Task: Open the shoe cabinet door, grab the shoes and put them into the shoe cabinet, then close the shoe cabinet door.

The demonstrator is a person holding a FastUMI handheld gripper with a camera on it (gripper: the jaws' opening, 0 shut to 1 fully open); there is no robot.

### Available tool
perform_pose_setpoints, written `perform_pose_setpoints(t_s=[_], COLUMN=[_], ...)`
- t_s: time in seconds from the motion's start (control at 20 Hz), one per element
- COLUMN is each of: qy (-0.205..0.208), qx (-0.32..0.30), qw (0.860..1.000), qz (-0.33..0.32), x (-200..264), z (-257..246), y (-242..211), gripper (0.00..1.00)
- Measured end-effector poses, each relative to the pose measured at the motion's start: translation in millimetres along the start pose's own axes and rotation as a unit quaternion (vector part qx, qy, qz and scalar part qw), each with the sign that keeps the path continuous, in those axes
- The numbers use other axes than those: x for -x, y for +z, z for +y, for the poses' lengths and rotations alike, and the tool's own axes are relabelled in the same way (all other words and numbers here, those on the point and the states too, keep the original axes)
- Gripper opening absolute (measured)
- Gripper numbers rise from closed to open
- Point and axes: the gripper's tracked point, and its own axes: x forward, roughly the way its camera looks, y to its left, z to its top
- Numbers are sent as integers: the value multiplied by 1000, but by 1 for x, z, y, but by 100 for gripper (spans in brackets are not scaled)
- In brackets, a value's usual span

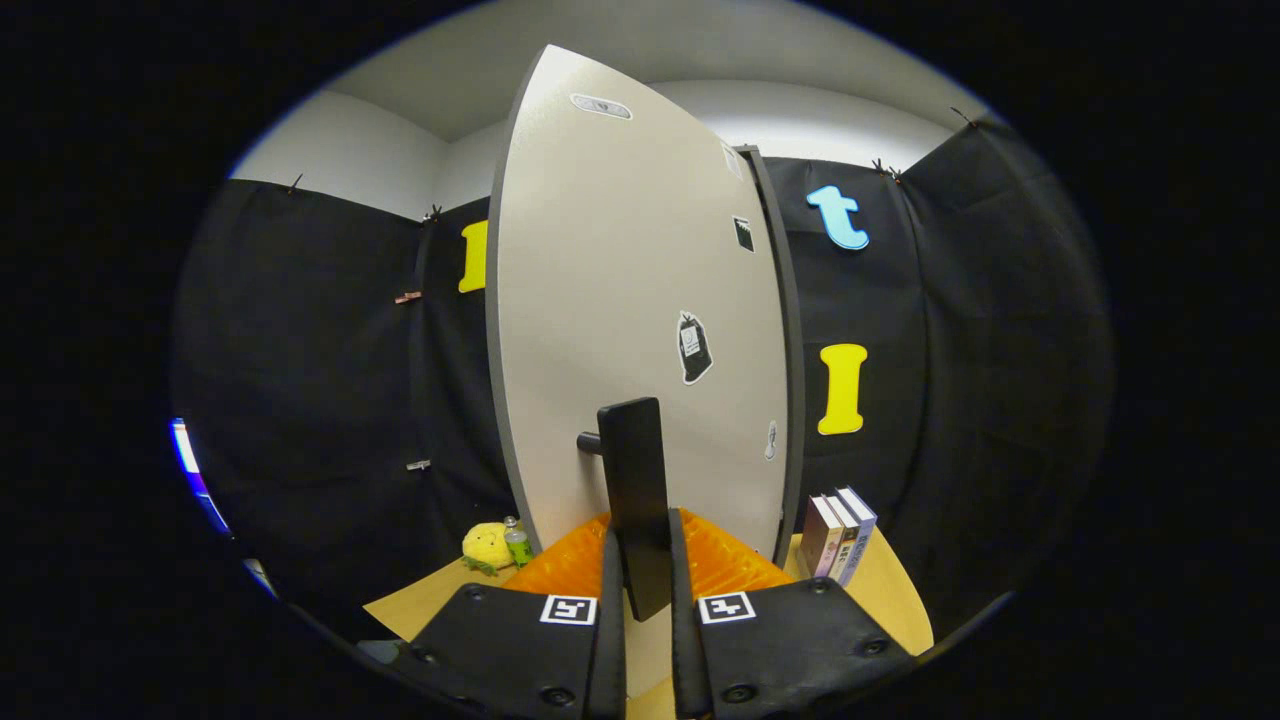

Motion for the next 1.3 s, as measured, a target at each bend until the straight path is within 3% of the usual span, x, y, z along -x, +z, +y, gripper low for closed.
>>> perform_pose_setpoints(t_s=[0.6,1.05,1.3], qy=[-80,-110,-94], qx=[-3,11,24], qw=[997,993,994], qz=[-12,-46,-57], x=[25,55,69], z=[-83,-116,-108], y=[12,27,33], gripper=[18,16,16])
